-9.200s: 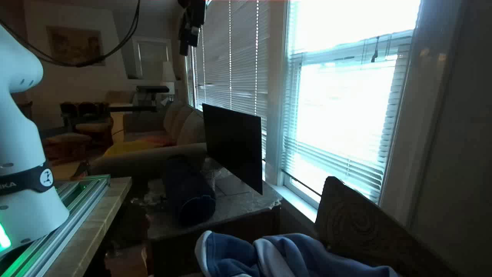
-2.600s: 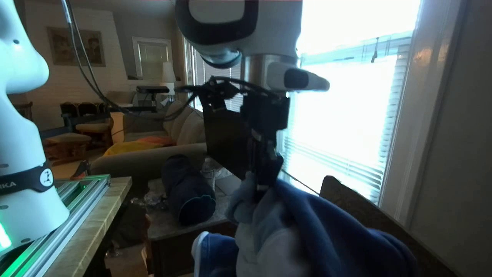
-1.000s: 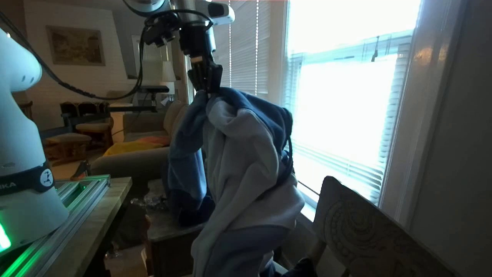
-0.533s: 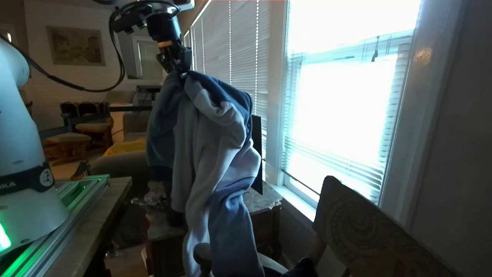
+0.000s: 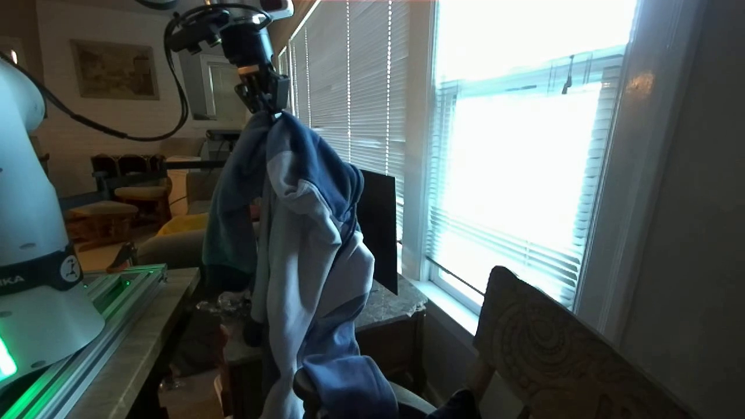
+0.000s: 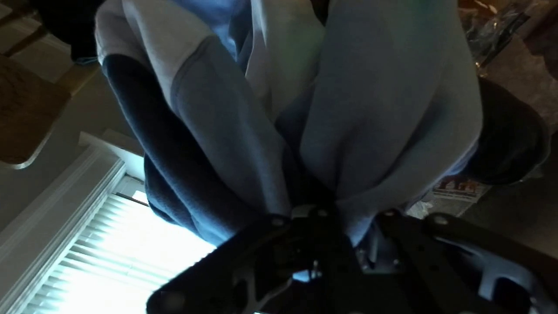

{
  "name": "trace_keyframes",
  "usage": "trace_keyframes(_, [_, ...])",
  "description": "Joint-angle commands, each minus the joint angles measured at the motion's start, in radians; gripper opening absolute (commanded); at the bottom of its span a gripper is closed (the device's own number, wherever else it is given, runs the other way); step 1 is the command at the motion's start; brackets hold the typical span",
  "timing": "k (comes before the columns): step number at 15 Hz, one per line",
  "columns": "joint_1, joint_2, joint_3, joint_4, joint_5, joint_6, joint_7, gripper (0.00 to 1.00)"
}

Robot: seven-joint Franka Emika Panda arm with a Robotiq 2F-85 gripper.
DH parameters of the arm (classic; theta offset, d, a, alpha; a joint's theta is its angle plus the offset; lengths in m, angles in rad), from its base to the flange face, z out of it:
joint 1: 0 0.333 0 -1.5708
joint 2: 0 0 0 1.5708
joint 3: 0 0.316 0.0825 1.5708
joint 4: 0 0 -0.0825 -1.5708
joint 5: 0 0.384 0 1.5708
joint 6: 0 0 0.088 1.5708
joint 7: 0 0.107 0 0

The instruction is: Put the jersey on the tv stand

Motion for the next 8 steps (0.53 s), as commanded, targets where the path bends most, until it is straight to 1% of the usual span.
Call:
trace_keyframes(1, [0.093,-0.012,0.089,0.037,0.039,-0.013,0.02,0.04])
trace_keyframes(2, [0.14,-0.016,0.13,0.055,0.05,-0.02,0.026,0.04])
trace_keyframes(5, [0.251,0.016,0.235,0.127,0.058,-0.006,0.036,0.04])
trace_keyframes(6, [0.274,0.037,0.275,0.163,0.047,-0.002,0.05,0.04])
trace_keyframes(8, [0.319,0.085,0.322,0.226,0.022,0.015,0.055,0.04])
